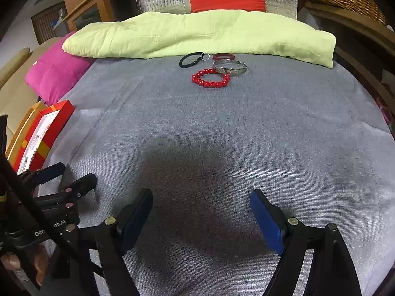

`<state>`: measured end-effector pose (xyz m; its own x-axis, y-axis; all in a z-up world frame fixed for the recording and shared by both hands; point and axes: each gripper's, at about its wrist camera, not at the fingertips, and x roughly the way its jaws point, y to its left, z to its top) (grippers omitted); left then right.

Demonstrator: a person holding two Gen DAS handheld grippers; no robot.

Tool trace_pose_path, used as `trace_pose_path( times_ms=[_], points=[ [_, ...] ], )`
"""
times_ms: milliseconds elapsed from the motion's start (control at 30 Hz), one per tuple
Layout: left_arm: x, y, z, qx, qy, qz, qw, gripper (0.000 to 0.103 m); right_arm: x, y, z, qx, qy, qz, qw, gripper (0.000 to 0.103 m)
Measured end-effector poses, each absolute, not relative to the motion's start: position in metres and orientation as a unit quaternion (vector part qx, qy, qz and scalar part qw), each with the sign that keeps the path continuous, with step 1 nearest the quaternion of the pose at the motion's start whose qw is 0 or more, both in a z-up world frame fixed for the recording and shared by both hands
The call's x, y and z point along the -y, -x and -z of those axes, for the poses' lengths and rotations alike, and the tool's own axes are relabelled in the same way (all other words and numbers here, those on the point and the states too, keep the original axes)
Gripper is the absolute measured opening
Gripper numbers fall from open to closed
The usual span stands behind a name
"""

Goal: Organize jewelry
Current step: 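Withdraw both tools from the tray toward the remaining bracelets, then grasp the red bead bracelet with the left tool while the right tool grasps the silver bangle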

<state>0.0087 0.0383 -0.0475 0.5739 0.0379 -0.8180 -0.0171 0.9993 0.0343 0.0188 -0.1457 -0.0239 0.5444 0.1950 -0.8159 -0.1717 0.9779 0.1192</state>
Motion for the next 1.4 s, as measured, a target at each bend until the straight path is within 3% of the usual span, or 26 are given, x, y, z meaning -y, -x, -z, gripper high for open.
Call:
trace_pose_path(
  times_ms=[100,533,667,933,1167,1400],
  points=[
    [-0.045,-0.007,0.052,-0.463,0.005,-0.035,0.885,0.103,0.154,-0.023,0.021,-0.470,-0.042,-0.109,0.875,0.084],
    [-0.046,-0.006,0.053,-0.459,0.006,-0.034,0.888,0.103,0.206,-0.120,-0.002,-0.504,-0.171,-0.067,0.844,0.083],
    [-0.045,-0.009,0.054,-0.461,0.006,-0.034,0.887,0.103,0.211,-0.172,-0.006,-0.516,-0.210,-0.050,0.829,0.060],
    [-0.040,-0.012,0.048,-0.456,-0.015,-0.045,0.889,0.103,0.199,-0.233,0.007,-0.538,-0.201,-0.012,0.818,0.050],
    [-0.019,-0.067,0.016,-0.432,-0.002,-0.008,0.902,0.103,0.205,-0.247,0.021,-0.551,-0.192,0.001,0.812,0.005],
    [0.016,-0.150,0.013,-0.466,0.061,0.033,0.882,0.103,0.238,-0.231,0.018,-0.535,-0.160,-0.004,0.829,0.004]
  ],
)
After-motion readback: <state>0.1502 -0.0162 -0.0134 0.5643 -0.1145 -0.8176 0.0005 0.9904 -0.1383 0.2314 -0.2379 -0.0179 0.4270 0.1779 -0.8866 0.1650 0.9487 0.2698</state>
